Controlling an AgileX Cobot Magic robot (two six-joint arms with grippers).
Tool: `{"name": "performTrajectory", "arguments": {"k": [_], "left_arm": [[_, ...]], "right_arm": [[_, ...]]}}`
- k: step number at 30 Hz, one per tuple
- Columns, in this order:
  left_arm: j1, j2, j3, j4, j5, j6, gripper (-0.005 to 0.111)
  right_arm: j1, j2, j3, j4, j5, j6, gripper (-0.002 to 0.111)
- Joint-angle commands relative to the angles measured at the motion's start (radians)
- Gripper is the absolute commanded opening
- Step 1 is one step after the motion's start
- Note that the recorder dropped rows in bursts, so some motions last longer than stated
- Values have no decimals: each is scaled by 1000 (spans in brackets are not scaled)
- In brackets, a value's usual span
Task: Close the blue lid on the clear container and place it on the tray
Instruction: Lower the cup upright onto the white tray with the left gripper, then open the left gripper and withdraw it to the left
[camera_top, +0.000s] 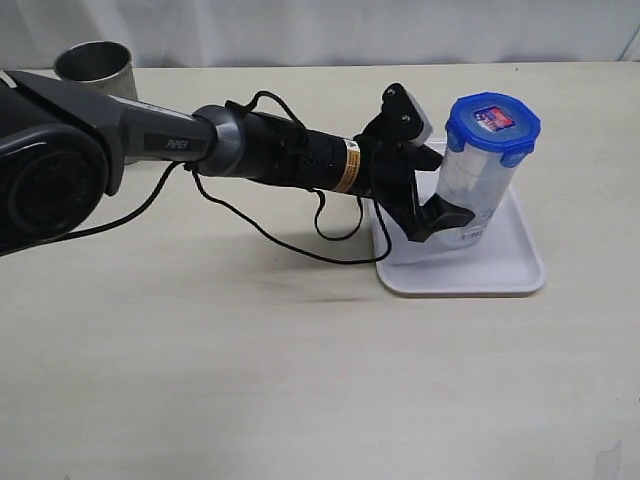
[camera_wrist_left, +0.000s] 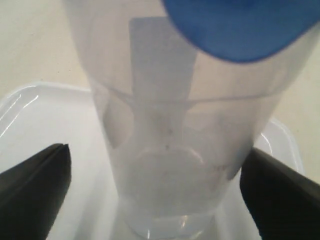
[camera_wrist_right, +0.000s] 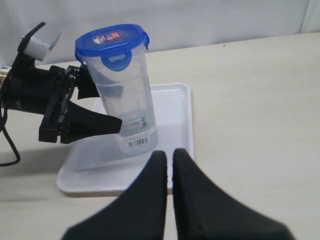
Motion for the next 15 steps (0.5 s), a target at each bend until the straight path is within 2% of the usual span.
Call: {"name": "performTrajectory", "arguments": {"k": [1,11,13,15], "left_arm": [[18,-17,-2,119,-2,-89,85],[59,-17,-2,281,-9,-255,84],[64,-17,-2,306,-22,-277,79],[64,-24,-2,331,-19,-284,68]], "right_arm": [[-7,-5,4,1,-3,-2,4],[-7,-5,4,1,-3,-2,4],[-7,-5,4,1,-3,-2,4],[-7,-5,4,1,-3,-2,4]]}}
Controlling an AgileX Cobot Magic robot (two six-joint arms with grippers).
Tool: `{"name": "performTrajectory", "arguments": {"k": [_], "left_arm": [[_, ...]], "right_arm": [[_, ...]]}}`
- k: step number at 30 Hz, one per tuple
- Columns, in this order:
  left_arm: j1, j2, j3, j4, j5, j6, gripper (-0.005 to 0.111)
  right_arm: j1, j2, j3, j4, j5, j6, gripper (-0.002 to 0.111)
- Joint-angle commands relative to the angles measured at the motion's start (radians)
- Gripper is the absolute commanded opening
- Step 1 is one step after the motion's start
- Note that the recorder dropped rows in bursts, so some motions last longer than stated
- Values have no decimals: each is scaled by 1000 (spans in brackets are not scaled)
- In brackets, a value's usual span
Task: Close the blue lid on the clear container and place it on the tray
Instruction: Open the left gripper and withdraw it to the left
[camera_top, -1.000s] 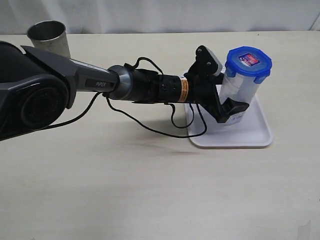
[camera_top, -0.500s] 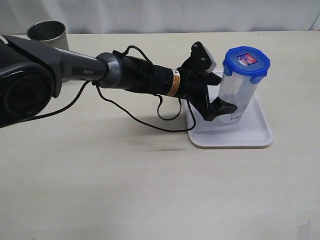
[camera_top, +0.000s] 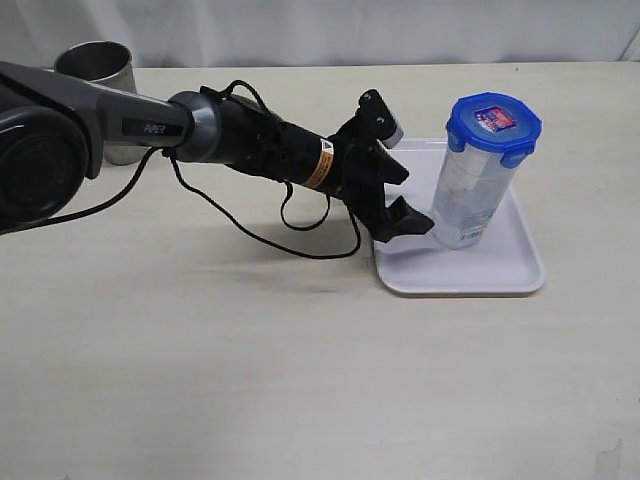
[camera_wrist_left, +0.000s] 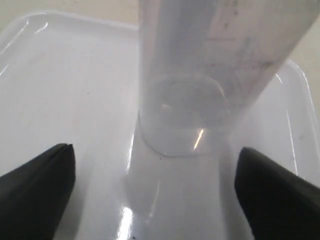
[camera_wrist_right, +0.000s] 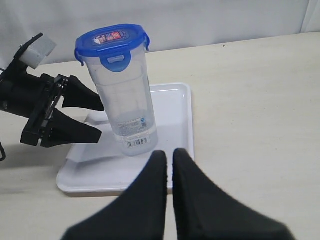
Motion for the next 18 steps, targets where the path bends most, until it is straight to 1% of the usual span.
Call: {"name": "performTrajectory", "arguments": {"k": [1,5,6,8,9,11,13,16,18], "left_arm": [[3,-20,-2,69,-8,-43,61],[10,-58,0,77,-10,-105,27],[11,-71,0,77,-10,-146,17],[18,-98,0,77,-15,-232,3],[24,-112,0,77,-22,-249,0],[29,-136,2,77,-27,-271,0],[33,-172,27,77,8,-273,0],[33,-258,110,77,192,-275,0],[31,-325,185,77,353,-275,0]], "right_arm": [[-7,-5,4,1,-3,-2,4],[-7,-5,4,1,-3,-2,4],[-7,-5,4,1,-3,-2,4],[-7,-5,4,1,-3,-2,4],[-7,-5,4,1,-3,-2,4],[-7,-5,4,1,-3,-2,4],[-7,-5,4,1,-3,-2,4],[-7,-5,4,1,-3,-2,4],[-7,-5,4,1,-3,-2,4]]}}
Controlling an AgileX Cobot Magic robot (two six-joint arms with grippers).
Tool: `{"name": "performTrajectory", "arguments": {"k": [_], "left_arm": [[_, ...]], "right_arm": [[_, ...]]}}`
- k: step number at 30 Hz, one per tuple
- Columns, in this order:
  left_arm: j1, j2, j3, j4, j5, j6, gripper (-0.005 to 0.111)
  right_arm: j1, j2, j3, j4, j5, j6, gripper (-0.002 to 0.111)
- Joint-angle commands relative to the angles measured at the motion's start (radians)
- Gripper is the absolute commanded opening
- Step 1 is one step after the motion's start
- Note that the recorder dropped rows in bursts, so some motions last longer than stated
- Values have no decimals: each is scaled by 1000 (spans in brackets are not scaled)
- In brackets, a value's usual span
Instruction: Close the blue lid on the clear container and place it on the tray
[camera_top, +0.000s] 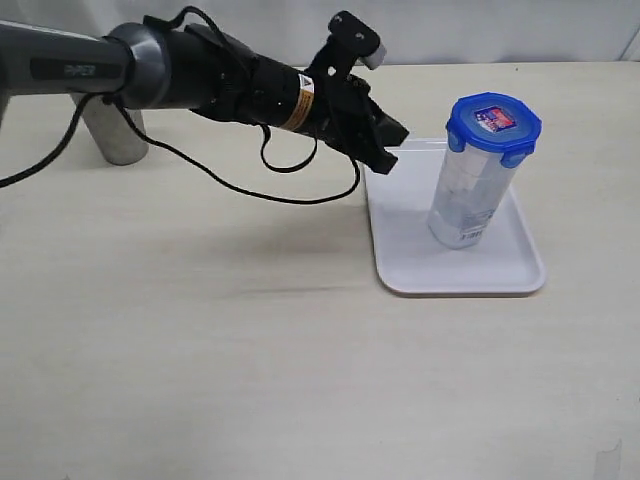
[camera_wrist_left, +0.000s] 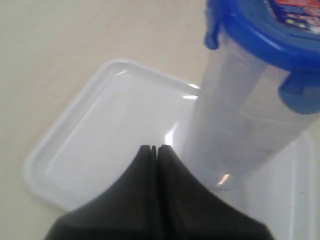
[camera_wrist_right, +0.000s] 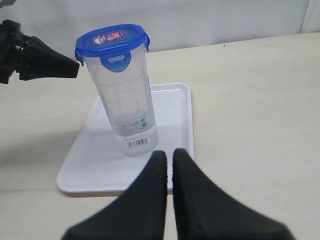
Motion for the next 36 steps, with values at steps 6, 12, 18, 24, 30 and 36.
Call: {"name": "performTrajectory", "arguments": {"k": [6,12,18,24,30,36], "left_arm": [[3,-401,388,-1,686,83,0],[3,-677,570,-1,730,103,0],[3,-1040,778,-36,702,103,0],[3,-1274,893,-46,691,93,0],[3,-1457,958,-65,608,46,0],[3,-1645,1001,-65,527,19,0]], "right_arm": [[-7,-5,4,1,-3,-2,4],[-7,-5,4,1,-3,-2,4],[-7,-5,4,1,-3,-2,4],[-7,-5,4,1,-3,-2,4],[-7,-5,4,1,-3,-2,4],[-7,-5,4,1,-3,-2,4]]}}
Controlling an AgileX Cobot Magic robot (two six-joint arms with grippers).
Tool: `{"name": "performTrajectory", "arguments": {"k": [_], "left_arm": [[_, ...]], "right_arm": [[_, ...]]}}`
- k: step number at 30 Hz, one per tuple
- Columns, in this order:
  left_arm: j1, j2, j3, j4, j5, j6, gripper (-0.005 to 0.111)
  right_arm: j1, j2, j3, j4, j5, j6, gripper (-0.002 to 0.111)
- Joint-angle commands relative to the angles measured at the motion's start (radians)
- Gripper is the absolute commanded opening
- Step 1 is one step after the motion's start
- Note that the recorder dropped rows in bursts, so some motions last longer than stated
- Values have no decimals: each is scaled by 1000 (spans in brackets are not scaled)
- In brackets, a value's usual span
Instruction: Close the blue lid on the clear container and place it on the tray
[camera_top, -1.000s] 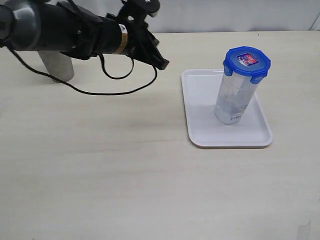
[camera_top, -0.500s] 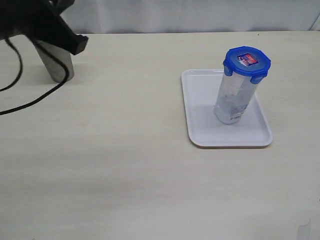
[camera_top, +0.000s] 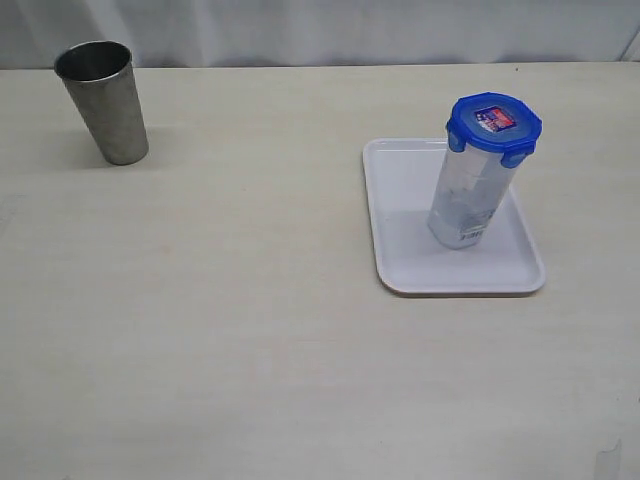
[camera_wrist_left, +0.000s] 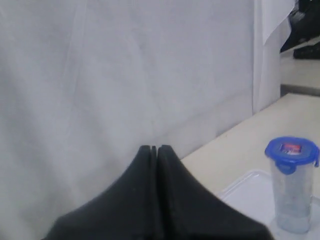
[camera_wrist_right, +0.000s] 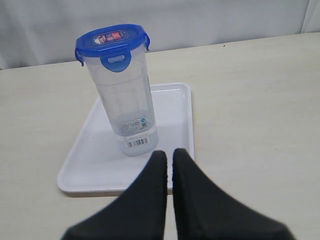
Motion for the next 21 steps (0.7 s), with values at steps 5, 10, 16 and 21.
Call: {"name": "performTrajectory", "arguments": {"k": [5,10,16,21], "left_arm": [[3,-185,60,-8,-51,-23,0],[3,-226,60,1,-49,-21,0],[3,-226,60,-1,-47,-21,0],[3,-226,60,-1,-47,-21,0]], "right_arm": [[-7,-5,4,1,-3,-2,4],[-7,-5,4,1,-3,-2,4],[-7,-5,4,1,-3,-2,4],[-7,-5,4,1,-3,-2,4]]}}
